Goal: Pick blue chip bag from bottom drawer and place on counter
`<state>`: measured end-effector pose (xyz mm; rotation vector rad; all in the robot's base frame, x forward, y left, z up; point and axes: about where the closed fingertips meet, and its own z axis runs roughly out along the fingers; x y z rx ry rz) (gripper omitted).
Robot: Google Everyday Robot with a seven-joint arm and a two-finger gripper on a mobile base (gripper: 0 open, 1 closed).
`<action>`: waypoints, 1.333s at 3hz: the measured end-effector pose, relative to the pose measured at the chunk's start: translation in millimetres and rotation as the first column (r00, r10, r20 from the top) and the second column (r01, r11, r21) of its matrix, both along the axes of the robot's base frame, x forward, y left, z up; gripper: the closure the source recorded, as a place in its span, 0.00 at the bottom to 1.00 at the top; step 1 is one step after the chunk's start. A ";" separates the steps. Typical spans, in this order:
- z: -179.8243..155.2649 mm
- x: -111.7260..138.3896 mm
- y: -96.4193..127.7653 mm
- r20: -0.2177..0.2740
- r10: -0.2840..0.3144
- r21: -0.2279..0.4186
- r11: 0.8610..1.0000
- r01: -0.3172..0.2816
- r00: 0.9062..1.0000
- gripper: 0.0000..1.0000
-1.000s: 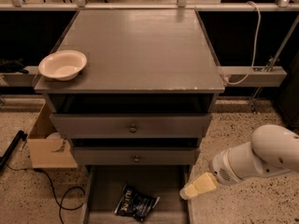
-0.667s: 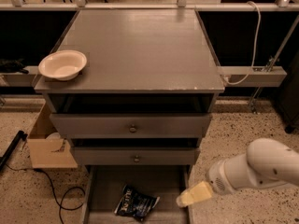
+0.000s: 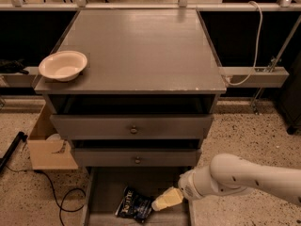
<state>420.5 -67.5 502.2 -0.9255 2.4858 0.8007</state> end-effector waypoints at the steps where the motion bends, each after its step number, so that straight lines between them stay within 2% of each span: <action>1: -0.2 0.0 0.1 0.000 0.000 0.000 1.000 0.000 1.000 0.00; 2: -39.0 -5.0 11.0 -0.064 -0.048 0.023 0.999 0.049 0.997 0.00; 3: -67.5 -7.9 23.4 -0.113 -0.061 0.031 0.997 0.065 0.992 0.00; 4: -92.2 0.1 35.2 -0.141 -0.066 0.038 0.997 0.072 0.988 0.00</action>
Offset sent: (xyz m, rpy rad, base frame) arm -0.0075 0.0145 -0.0635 0.0486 0.1018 -0.1010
